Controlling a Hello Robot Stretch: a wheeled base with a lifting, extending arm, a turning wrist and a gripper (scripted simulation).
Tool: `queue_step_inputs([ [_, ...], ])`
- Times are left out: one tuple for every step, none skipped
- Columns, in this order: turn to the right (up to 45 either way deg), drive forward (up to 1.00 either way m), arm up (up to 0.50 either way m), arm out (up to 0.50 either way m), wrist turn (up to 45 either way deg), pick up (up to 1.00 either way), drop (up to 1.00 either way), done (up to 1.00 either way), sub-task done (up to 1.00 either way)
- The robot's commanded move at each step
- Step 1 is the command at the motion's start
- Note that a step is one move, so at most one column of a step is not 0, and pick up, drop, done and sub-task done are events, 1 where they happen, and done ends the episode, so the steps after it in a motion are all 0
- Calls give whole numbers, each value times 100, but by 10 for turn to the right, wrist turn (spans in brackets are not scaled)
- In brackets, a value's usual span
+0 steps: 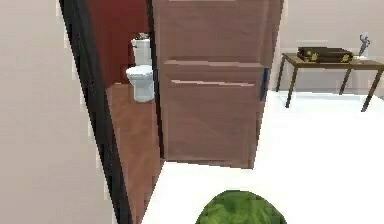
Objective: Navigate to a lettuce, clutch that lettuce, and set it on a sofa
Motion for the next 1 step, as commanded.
queue_step_inputs([
  [0,100,0,0,0,0,0,0,0],
])
